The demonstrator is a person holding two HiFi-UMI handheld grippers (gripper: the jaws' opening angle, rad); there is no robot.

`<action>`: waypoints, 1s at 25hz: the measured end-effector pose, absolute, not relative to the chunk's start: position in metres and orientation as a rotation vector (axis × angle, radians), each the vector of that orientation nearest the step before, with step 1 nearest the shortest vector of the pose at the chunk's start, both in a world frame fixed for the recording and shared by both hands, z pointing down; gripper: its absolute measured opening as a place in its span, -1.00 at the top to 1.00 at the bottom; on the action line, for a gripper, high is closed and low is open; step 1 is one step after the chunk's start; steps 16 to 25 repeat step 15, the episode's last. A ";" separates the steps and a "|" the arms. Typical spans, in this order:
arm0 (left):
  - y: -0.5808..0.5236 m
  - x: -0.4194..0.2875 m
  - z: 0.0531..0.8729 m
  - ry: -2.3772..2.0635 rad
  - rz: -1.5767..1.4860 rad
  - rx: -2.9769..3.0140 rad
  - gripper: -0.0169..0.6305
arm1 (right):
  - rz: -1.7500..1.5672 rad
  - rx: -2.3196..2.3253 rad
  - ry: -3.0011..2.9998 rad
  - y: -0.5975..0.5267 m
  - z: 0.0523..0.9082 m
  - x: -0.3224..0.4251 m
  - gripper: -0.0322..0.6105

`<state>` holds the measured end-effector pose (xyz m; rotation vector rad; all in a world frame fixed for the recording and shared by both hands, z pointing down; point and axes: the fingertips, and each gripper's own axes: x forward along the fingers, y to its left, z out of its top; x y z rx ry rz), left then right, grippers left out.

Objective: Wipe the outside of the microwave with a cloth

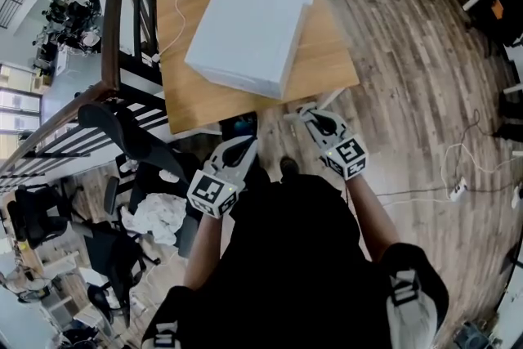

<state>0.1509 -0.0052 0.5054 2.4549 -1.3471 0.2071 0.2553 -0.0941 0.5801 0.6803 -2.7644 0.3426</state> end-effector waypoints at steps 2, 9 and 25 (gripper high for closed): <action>-0.004 0.154 0.506 -1.349 0.211 2.452 0.94 | 0.329 0.667 -2.774 -0.093 0.578 0.257 0.85; -0.002 0.162 0.505 -1.357 0.219 2.458 0.94 | 0.322 0.630 -2.801 -0.088 0.575 0.265 0.85; -0.001 0.172 0.504 -1.354 0.222 2.474 0.94 | 0.289 0.616 -2.802 -0.084 0.570 0.273 0.85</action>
